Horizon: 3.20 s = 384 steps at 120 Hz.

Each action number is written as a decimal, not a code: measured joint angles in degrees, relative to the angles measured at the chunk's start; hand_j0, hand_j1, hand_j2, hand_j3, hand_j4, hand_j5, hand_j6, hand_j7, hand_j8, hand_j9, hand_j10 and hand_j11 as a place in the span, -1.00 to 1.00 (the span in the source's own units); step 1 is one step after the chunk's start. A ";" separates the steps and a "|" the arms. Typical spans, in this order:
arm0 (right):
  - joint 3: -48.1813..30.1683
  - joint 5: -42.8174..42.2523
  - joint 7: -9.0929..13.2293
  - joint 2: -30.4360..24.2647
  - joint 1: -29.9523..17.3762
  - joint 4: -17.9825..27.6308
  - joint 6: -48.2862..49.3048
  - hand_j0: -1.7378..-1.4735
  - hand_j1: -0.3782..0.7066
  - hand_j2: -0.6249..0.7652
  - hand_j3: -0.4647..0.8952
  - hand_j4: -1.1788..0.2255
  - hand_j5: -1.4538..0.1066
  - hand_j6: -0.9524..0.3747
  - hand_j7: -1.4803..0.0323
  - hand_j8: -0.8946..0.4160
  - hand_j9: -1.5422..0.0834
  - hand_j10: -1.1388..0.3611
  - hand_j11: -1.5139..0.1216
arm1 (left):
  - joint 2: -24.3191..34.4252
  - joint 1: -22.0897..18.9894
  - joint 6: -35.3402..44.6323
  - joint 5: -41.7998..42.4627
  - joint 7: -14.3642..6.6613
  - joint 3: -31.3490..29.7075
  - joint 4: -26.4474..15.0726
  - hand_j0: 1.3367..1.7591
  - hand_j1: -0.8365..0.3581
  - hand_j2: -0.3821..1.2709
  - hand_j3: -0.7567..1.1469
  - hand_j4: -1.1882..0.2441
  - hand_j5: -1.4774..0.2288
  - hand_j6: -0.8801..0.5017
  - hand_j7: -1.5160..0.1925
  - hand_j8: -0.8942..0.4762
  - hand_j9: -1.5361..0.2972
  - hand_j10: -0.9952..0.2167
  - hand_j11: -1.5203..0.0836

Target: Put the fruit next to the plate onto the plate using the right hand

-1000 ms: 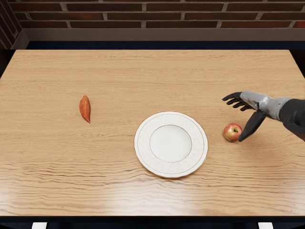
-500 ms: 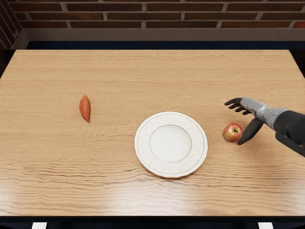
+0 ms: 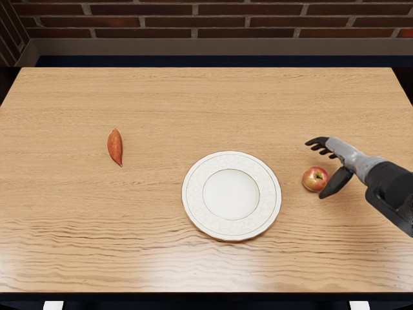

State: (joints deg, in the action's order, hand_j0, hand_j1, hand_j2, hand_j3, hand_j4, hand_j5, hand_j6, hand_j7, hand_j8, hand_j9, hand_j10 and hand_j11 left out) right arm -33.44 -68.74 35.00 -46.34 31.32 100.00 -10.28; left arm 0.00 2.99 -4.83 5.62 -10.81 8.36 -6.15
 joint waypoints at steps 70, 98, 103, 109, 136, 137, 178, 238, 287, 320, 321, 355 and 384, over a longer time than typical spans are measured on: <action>0.16 -3.50 0.00 2.79 -2.27 0.00 -1.70 -0.40 -0.19 -0.19 -0.32 0.19 0.29 -0.09 0.37 -0.16 0.35 0.06 0.31 | 0.00 0.00 0.00 0.00 0.00 -0.01 0.00 0.52 0.98 -0.54 -0.21 0.66 0.73 0.27 0.77 0.30 0.68 0.64 0.90; 0.14 -4.42 0.00 2.45 -2.82 0.00 -2.15 -0.40 -0.13 -0.20 -0.32 0.15 0.25 -0.13 0.32 -0.21 0.30 0.02 0.26 | 0.00 0.00 0.00 0.00 0.00 -0.01 0.00 0.52 0.98 -0.54 -0.21 0.66 0.73 0.27 0.77 0.30 0.68 0.64 0.90; 0.14 -4.46 0.00 2.40 -2.86 0.00 -2.17 -0.40 -0.13 -0.20 -0.32 0.14 0.24 -0.13 0.32 -0.21 0.30 0.02 0.26 | 0.00 0.00 0.00 0.00 0.00 -0.01 0.00 0.52 0.98 -0.54 -0.21 0.66 0.73 0.27 0.77 0.30 0.68 0.64 0.90; 0.14 -4.49 0.00 2.35 -2.89 0.00 -2.18 -0.40 -0.12 -0.20 -0.32 0.14 0.24 -0.14 0.31 -0.21 0.30 0.01 0.25 | 0.00 0.00 0.00 0.00 0.00 0.00 0.00 0.52 0.98 -0.54 -0.21 0.66 0.73 0.27 0.77 0.30 0.68 0.64 0.90; 0.15 -4.61 0.00 2.23 -3.22 0.00 -2.20 -0.40 -0.07 -0.21 -0.32 0.11 0.20 -0.17 0.27 -0.25 0.26 -0.02 0.22 | 0.00 0.00 0.00 0.00 0.00 0.00 0.00 0.52 0.98 -0.54 -0.21 0.66 0.73 0.27 0.77 0.30 0.68 0.64 0.90; 0.15 -4.64 0.00 2.23 -3.24 0.00 -2.20 -0.40 -0.07 -0.21 -0.32 0.11 0.20 -0.17 0.27 -0.25 0.26 -0.02 0.22 | 0.00 0.00 0.00 0.00 0.00 0.00 0.00 0.52 0.98 -0.54 -0.21 0.66 0.73 0.27 0.77 0.30 0.68 0.64 0.90; 0.05 -5.02 -0.02 1.57 -3.80 0.01 -2.18 -0.39 0.09 -0.13 -0.32 -0.03 0.02 -0.25 0.10 -0.31 0.09 -0.15 0.05 | 0.00 0.00 0.00 0.00 0.00 0.00 0.00 0.52 0.98 -0.54 -0.21 0.66 0.73 0.27 0.77 0.30 0.68 0.64 0.90; -0.33 -5.06 0.01 2.02 -4.03 0.01 -2.29 -0.33 0.10 0.11 -0.32 -0.31 -0.26 -0.24 -0.22 -0.26 -0.22 -0.36 -0.26 | 0.00 0.00 0.00 0.00 0.00 0.01 -0.01 0.52 0.98 -0.54 -0.21 0.66 0.73 0.27 0.77 0.30 0.68 0.64 0.90; -0.65 -4.13 0.04 2.93 -3.94 -0.79 -1.98 -0.28 -0.01 0.16 -0.32 -0.50 -0.50 -0.22 -0.49 -0.26 -0.47 -0.46 -0.54 | 0.00 0.00 0.00 0.00 0.00 0.01 0.00 0.52 0.98 -0.54 -0.21 0.66 0.73 0.27 0.77 0.30 0.68 0.64 0.90; -6.56 2.06 -0.01 1.97 -3.41 -1.04 3.83 -0.32 0.15 0.37 -0.32 -0.33 -0.64 -0.10 -0.53 -0.12 -0.53 -0.36 -0.57 | 0.00 0.00 0.00 0.00 0.00 0.00 0.00 0.52 0.98 -0.54 -0.21 0.66 0.73 0.27 0.77 0.30 0.68 0.64 0.90; -6.77 2.28 -0.01 1.95 -3.40 -1.04 4.08 -0.32 0.16 0.39 -0.32 -0.33 -0.64 -0.10 -0.53 -0.11 -0.53 -0.36 -0.57 | 0.00 0.00 0.00 0.00 0.00 0.00 0.00 0.52 0.98 -0.54 -0.21 0.66 0.73 0.27 0.77 0.30 0.68 0.64 0.90; -15.29 14.78 0.00 1.83 -3.22 -1.10 16.18 -0.33 0.23 0.47 -0.32 -0.27 -0.68 -0.05 -0.54 -0.06 -0.54 -0.33 -0.58 | 0.00 0.00 0.00 0.00 0.00 0.00 0.00 0.52 0.98 -0.54 -0.21 0.66 0.73 0.27 0.77 0.30 0.68 0.64 0.90; -18.12 22.31 0.00 2.98 -2.09 -1.25 23.19 -0.34 0.22 0.47 -0.32 -0.40 -0.69 -0.06 -0.54 -0.07 -0.53 -0.34 -0.58 | 0.00 0.00 0.00 0.00 0.00 0.00 0.00 0.52 0.98 -0.54 -0.21 0.66 0.73 0.27 0.77 0.30 0.68 0.64 0.90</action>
State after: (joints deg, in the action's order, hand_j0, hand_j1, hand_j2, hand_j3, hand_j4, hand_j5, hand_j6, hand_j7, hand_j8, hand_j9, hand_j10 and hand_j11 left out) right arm -51.56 -46.42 35.00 -43.36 29.23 98.75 12.91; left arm 0.00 2.99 -4.83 5.62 -10.81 8.36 -6.15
